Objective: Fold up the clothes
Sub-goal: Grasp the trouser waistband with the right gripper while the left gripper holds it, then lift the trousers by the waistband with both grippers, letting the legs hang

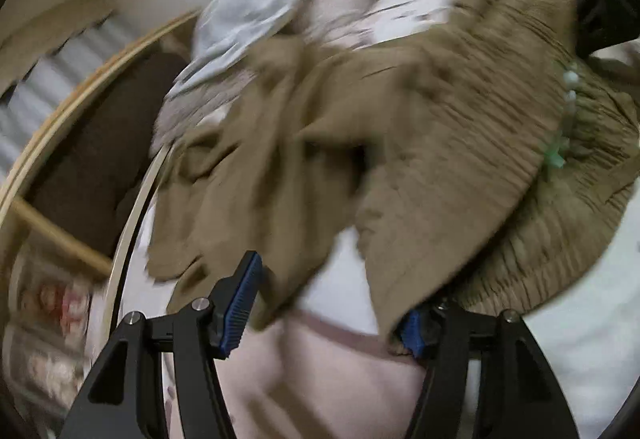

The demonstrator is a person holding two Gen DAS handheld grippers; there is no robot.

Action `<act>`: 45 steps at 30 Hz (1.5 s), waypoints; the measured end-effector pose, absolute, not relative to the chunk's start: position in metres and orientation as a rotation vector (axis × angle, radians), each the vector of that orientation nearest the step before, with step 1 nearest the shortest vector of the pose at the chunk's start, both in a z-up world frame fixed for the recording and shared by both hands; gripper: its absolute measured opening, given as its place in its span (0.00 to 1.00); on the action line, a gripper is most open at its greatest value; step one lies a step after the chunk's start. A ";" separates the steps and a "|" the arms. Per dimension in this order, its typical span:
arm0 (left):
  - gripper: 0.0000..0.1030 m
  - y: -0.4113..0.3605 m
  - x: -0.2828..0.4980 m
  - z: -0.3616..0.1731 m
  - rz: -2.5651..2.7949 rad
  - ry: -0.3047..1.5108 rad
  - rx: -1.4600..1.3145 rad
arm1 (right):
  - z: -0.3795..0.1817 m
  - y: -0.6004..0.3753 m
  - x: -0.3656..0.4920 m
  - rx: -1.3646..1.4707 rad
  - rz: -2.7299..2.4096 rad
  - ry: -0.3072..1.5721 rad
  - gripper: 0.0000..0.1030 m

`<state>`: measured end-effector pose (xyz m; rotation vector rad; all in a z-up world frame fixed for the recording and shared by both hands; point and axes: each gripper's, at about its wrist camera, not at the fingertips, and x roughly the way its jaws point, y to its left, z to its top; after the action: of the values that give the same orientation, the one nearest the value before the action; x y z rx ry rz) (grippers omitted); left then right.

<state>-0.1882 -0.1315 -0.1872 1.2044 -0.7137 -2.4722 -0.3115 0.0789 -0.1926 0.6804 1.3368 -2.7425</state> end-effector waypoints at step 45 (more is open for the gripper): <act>0.78 0.014 0.132 0.526 -2.549 -0.421 -0.714 | 0.544 0.326 0.124 -0.785 -3.598 0.940 1.00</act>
<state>0.1323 0.0138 0.5256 -0.7137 -0.4209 -2.5486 0.1243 0.3264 0.5440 -0.7849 0.9402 -3.5983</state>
